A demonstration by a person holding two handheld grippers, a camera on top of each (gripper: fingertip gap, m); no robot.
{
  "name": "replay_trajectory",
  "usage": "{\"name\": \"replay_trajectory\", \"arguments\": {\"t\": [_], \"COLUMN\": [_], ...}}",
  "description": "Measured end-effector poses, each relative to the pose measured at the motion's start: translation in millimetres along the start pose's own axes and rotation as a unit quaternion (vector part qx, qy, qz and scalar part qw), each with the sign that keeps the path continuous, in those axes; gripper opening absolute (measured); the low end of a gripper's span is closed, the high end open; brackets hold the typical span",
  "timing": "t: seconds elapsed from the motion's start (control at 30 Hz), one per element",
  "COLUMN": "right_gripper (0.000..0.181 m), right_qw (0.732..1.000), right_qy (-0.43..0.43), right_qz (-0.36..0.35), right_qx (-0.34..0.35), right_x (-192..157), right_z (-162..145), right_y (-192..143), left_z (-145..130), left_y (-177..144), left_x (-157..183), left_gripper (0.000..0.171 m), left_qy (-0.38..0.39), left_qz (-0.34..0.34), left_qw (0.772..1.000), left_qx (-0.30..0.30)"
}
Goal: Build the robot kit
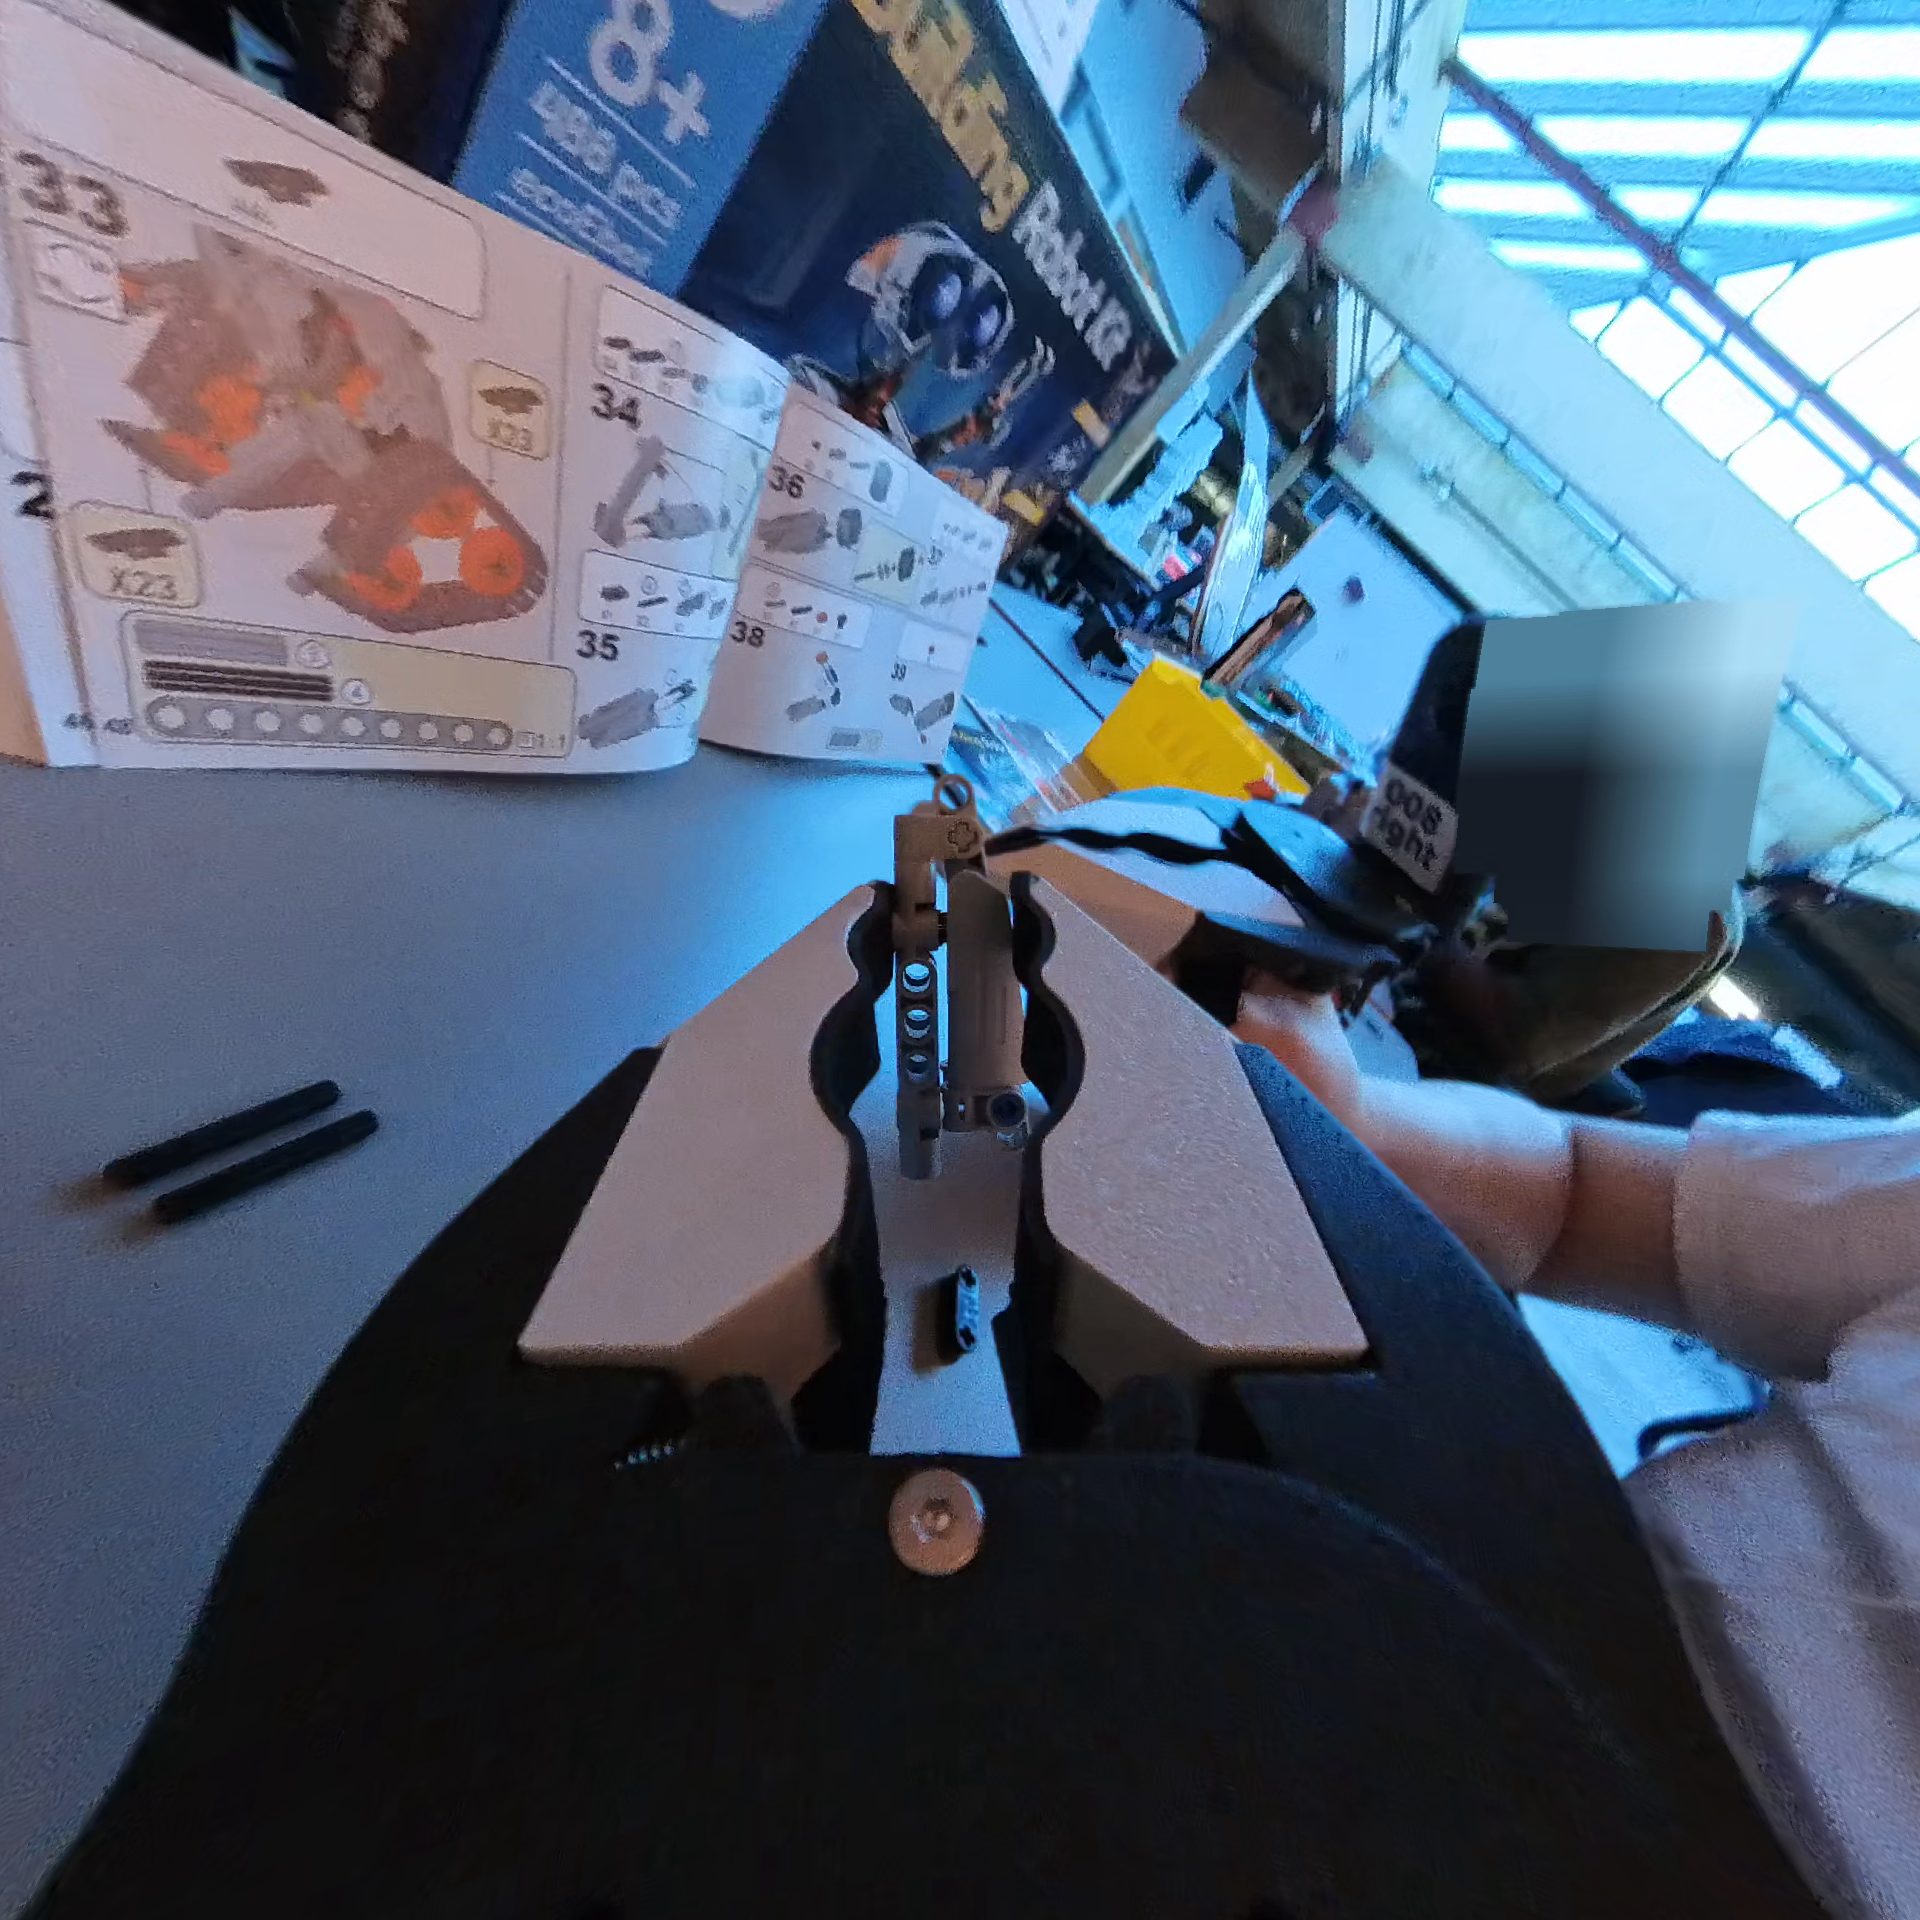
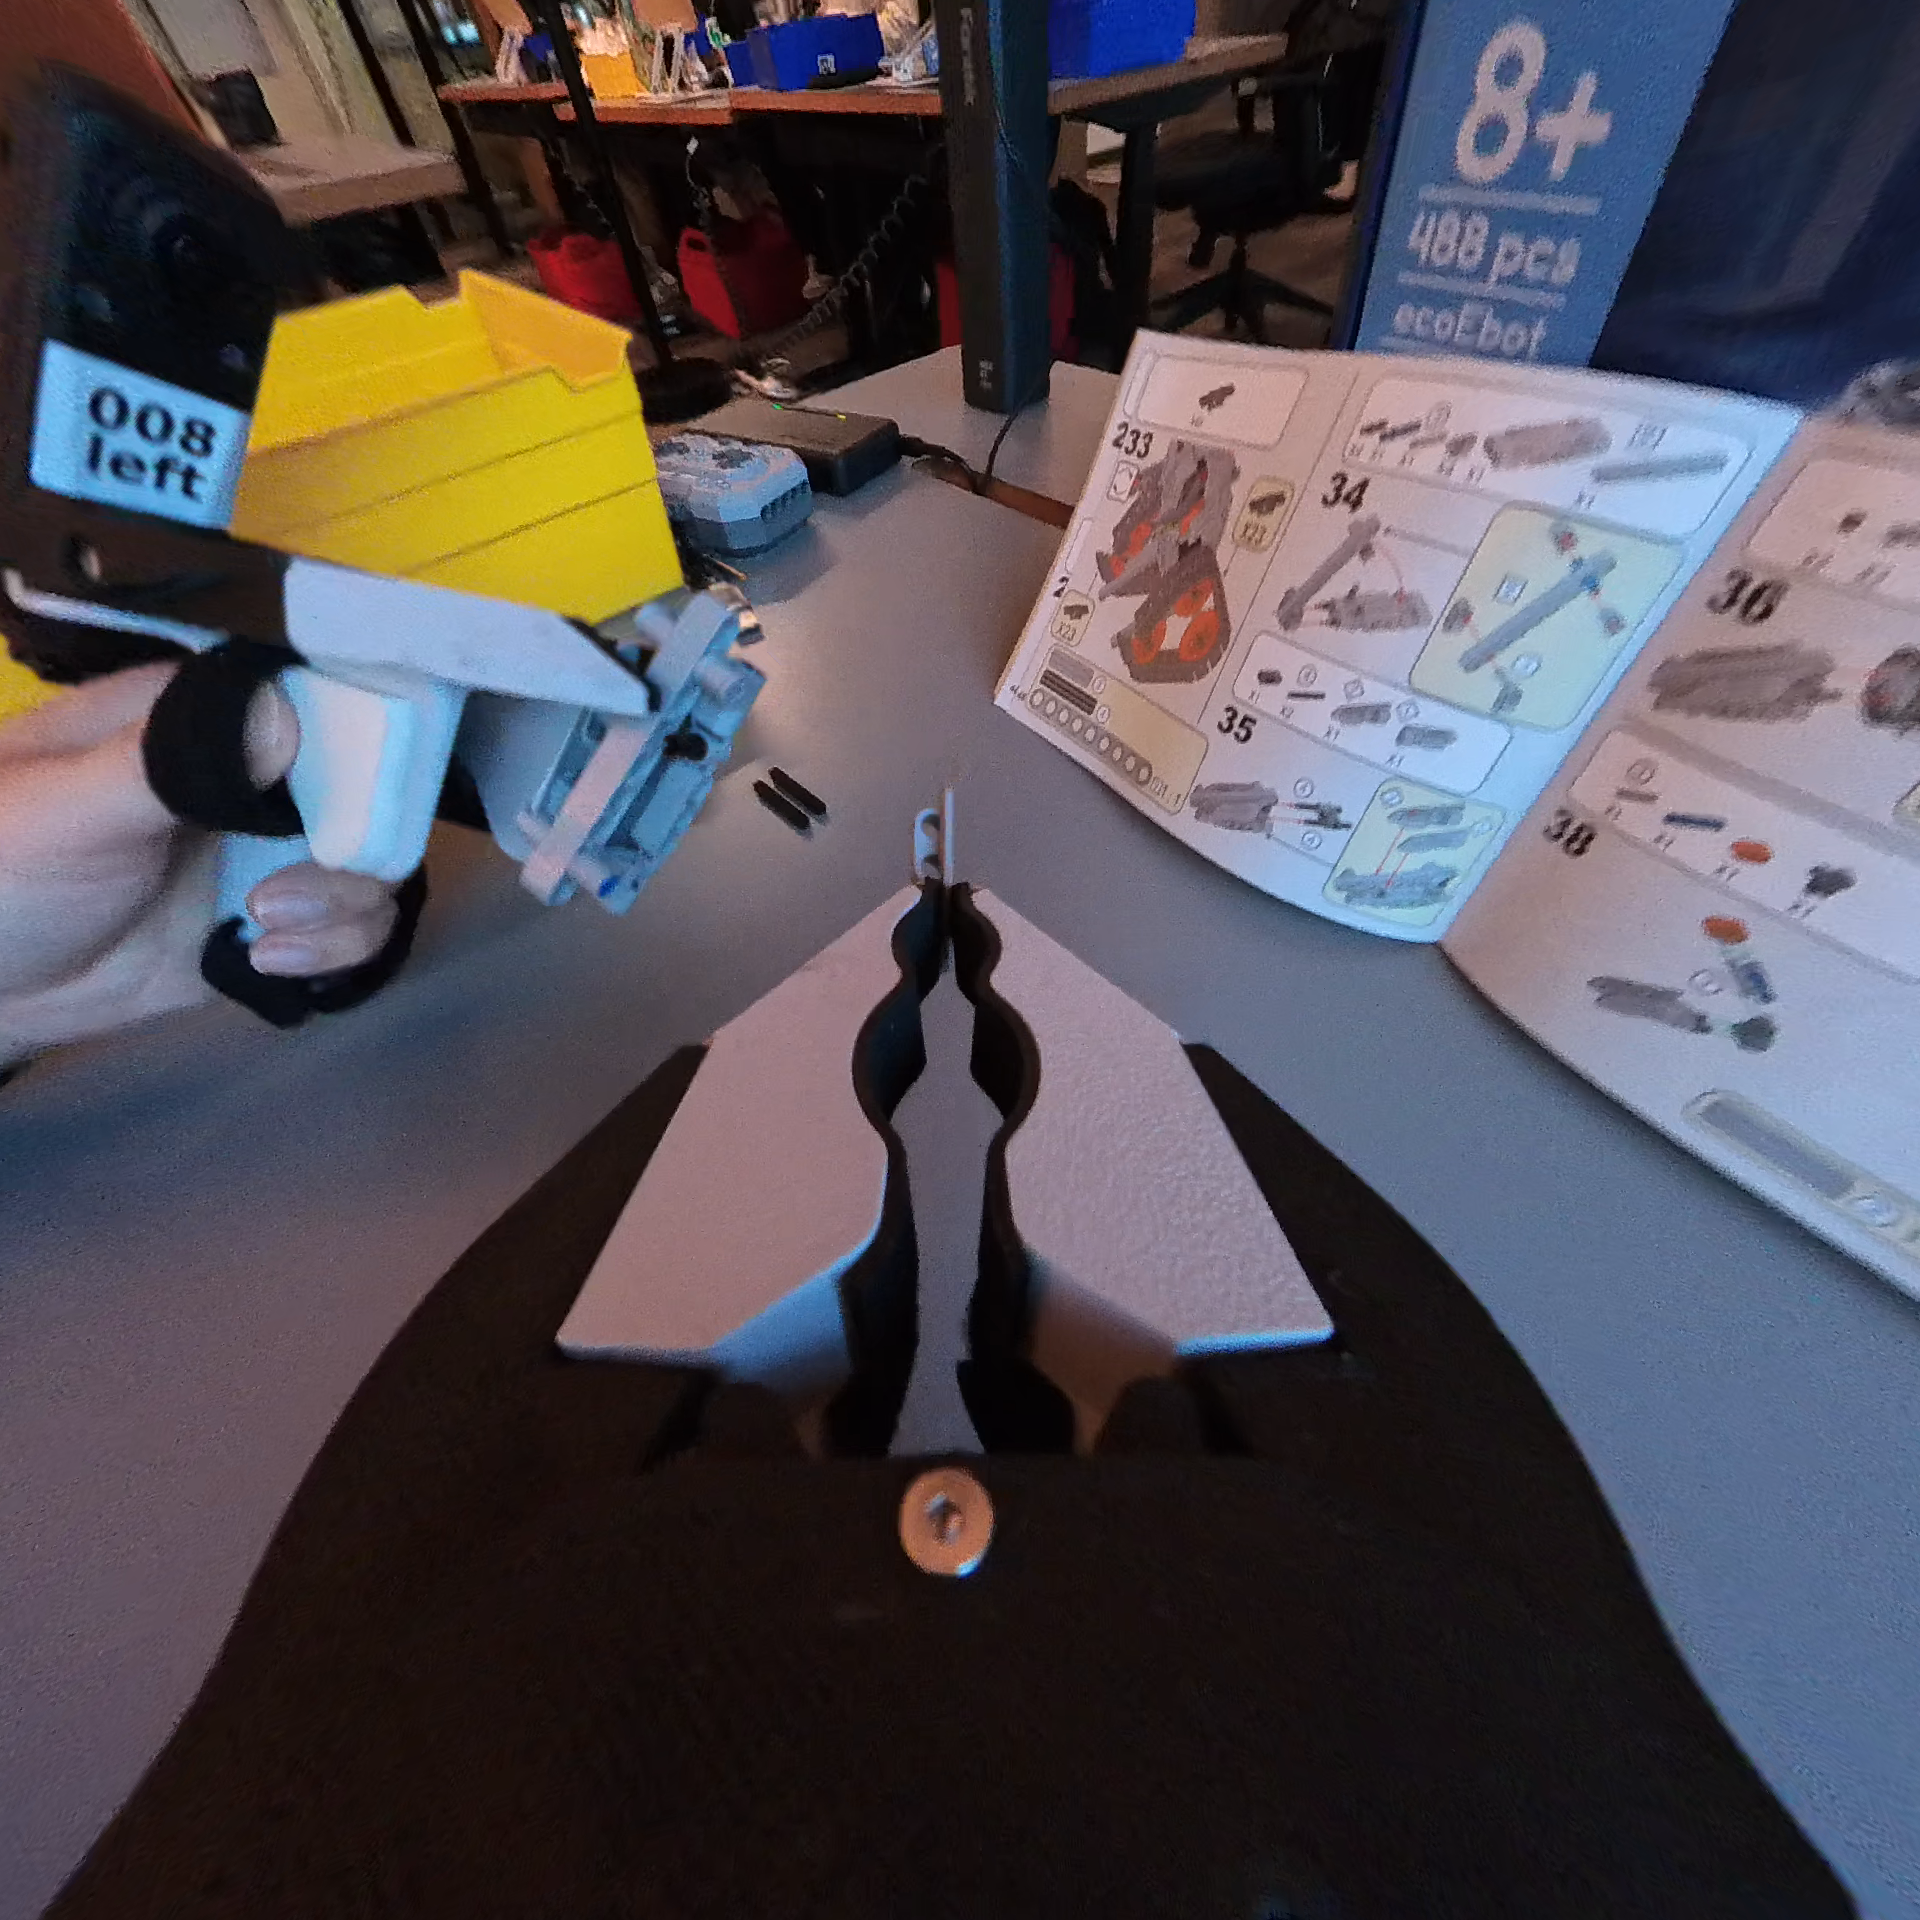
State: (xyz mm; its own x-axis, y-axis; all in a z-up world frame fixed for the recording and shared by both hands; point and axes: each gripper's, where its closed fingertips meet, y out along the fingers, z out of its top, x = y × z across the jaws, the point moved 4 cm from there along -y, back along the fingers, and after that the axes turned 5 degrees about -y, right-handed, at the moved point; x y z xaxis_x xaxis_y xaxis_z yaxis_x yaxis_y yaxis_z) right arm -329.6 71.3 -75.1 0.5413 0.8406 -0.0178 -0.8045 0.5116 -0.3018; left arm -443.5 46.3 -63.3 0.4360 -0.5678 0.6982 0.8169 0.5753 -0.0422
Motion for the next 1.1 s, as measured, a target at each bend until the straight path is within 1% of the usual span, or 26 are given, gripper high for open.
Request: {"name": "replay_trajectory", "arguments": {"t": [0.07, 0.13, 0.2, 0.3, 0.5, 0.73, 0.83, 0.97, 1.1], "right_gripper": [0.000, 0.000, 0.000, 0.000, 0.000, 0.000, 0.000, 0.000, 0.000], "right_qw": [0.999, 0.997, 0.997, 0.997, 0.996, 0.996, 0.996, 0.996, 0.997], "right_qy": [0.047, 0.074, 0.076, 0.074, 0.073, 0.070, 0.071, 0.078, 0.056], "right_qz": [0.017, 0.024, 0.031, 0.039, 0.052, 0.047, 0.047, 0.053, 0.052], "right_qx": [0.007, 0.016, 0.008, 0.002, 0.002, 0.005, 0.003, -0.004, -0.005], "right_x": [-1, -2, -5, -12, -22, -21, -21, -21, -22], "right_z": [0, 1, -1, -3, -1, 2, 0, -3, -5], "right_y": [1, 1, 2, 4, 7, 7, 8, 10, 12], "left_z": [-7, -16, -22, -24, -32, -40, -42, -43, -40], "left_y": [6, 12, 17, 20, 24, 28, 29, 27, 24], "left_x": [6, 10, 11, 14, 15, 13, 12, 9, 8], "left_gripper": [0.020, 0.020, 0.020, 0.020, 0.020, 0.020, 0.021, 0.020, 0.020], "left_qy": [0.018, 0.034, 0.060, 0.091, 0.105, 0.136, 0.135, 0.107, 0.086], "left_qz": [0.002, 0.011, 0.027, 0.037, 0.042, 0.062, 0.063, 0.051, 0.038], "left_qw": [1.000, 0.999, 0.996, 0.994, 0.991, 0.983, 0.983, 0.986, 0.989], "left_qx": [-0.017, -0.038, -0.053, -0.053, -0.075, -0.105, -0.109, -0.113, -0.113]}}
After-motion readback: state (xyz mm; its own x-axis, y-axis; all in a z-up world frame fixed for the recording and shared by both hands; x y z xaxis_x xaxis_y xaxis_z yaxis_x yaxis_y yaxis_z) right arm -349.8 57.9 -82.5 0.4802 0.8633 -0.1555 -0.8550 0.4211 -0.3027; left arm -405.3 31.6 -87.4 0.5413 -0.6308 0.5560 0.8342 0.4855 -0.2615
